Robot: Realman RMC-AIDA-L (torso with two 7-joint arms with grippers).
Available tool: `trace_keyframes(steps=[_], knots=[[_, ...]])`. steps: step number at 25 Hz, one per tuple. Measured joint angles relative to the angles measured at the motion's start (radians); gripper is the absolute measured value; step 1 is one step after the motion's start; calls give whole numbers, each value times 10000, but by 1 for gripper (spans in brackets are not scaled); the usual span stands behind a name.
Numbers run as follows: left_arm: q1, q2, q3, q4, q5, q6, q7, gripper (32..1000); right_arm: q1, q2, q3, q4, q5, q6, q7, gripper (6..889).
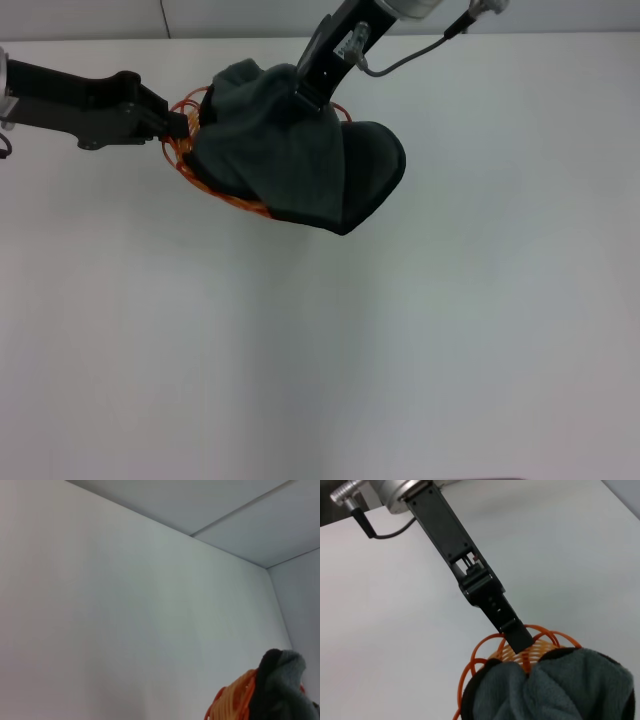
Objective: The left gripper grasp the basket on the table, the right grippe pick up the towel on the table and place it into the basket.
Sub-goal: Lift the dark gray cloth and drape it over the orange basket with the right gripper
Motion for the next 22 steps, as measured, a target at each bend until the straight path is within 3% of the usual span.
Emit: trace_keyframes(steps=[14,22], knots=[[-48,-10,0,14,-5,11,0,99,16,69,-363,542,46,620,-138,71],[-52,-15,0,-26,-4,7,14,99,17,69,-355,519,65,739,-26,70]])
